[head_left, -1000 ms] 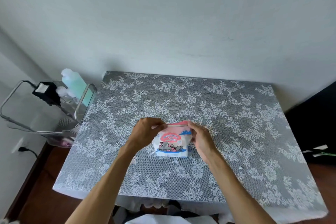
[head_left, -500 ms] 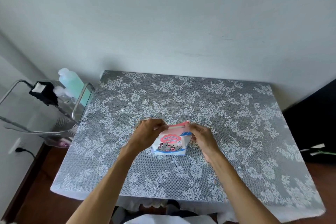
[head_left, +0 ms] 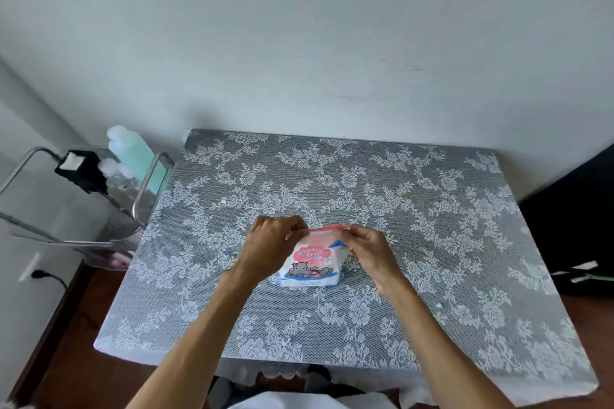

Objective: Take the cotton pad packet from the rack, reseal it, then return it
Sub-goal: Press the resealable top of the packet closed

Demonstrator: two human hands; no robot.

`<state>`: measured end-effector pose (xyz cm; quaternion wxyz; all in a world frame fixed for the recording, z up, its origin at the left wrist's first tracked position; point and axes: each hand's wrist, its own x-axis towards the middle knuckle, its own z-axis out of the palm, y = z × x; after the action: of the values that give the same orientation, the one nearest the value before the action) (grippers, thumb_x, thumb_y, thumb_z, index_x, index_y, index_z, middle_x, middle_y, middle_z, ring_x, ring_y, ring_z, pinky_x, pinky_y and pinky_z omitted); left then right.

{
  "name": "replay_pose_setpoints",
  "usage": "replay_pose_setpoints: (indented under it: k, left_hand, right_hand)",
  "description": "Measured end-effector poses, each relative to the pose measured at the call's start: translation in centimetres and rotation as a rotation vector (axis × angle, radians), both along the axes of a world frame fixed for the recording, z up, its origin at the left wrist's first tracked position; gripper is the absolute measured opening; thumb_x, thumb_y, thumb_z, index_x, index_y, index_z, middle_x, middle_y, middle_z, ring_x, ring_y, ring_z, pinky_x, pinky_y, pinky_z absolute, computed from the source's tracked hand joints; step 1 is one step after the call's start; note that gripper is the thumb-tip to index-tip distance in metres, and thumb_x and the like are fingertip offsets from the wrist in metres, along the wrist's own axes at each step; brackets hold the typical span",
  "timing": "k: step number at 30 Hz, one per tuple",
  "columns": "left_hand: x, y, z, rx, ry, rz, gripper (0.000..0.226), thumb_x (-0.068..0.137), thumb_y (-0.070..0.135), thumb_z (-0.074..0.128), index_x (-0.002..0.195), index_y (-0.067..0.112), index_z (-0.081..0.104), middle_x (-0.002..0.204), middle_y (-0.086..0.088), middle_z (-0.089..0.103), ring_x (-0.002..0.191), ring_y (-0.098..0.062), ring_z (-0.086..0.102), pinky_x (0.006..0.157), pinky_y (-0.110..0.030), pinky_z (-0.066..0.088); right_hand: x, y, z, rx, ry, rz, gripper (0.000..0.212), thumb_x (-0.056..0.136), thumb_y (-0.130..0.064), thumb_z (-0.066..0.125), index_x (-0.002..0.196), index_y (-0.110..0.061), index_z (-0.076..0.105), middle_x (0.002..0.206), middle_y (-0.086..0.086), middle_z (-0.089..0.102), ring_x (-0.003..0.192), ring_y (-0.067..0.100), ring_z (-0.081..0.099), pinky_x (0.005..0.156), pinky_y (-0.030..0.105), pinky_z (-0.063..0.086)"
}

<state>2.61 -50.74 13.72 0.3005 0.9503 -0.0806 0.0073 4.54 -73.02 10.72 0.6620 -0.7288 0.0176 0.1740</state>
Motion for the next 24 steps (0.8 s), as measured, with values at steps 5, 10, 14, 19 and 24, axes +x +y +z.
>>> replay_pose_setpoints:
  k: [5,10,14,19,24]
  left_hand:
    - [0.1,0.0,0.0,0.013,-0.008,-0.003,0.015,0.095,0.037,0.056,0.098,0.027,0.068,0.084,0.016,0.073,0.074,0.001,0.066,0.107,-0.044,0.037]
    - [0.2,0.0,0.0,-0.012,-0.010,0.003,0.014,0.095,0.034,0.059,0.097,0.025,0.069,0.085,0.015,0.073,0.073,0.001,0.065,0.099,-0.044,0.046]
    - [0.3,-0.2,-0.1,0.008,-0.049,0.036,0.010,0.093,0.033,0.061,0.093,0.026,0.069,0.082,0.016,0.072,0.071,0.001,0.062,0.102,-0.041,0.043]
    - [0.4,-0.8,0.1,-0.021,-0.054,0.062,0.008,0.091,0.033,0.062,0.090,0.027,0.068,0.085,0.016,0.072,0.073,0.000,0.060,0.091,-0.034,0.047]
    - [1.0,-2.2,0.8,-0.066,-0.008,0.014,0.013,0.093,0.034,0.062,0.093,0.023,0.070,0.086,0.011,0.074,0.076,-0.003,0.067,0.088,-0.034,0.053]
  right_hand:
    - [0.2,-0.3,-0.5,0.003,-0.001,-0.014,0.026,0.083,-0.024,0.070,0.102,-0.007,0.074,0.088,0.010,0.076,0.076,0.019,0.072,0.063,0.023,0.054]
    - [0.2,-0.1,-0.6,0.012,-0.040,-0.032,0.016,0.086,-0.022,0.068,0.097,-0.012,0.075,0.085,0.007,0.076,0.074,0.020,0.072,0.060,0.024,0.053]
    - [0.0,0.6,-0.1,0.023,-0.093,-0.036,0.013,0.087,-0.024,0.065,0.094,-0.018,0.075,0.080,0.000,0.075,0.072,0.019,0.071,0.058,0.025,0.057]
    - [0.0,0.9,0.4,-0.023,-0.117,-0.042,0.018,0.084,-0.035,0.066,0.093,-0.022,0.074,0.073,-0.006,0.074,0.063,0.010,0.069,0.052,0.021,0.051]
    - [0.3,0.8,0.2,-0.082,-0.059,-0.029,0.013,0.085,-0.033,0.069,0.087,-0.022,0.076,0.072,-0.002,0.075,0.061,0.008,0.067,0.056,0.022,0.048]
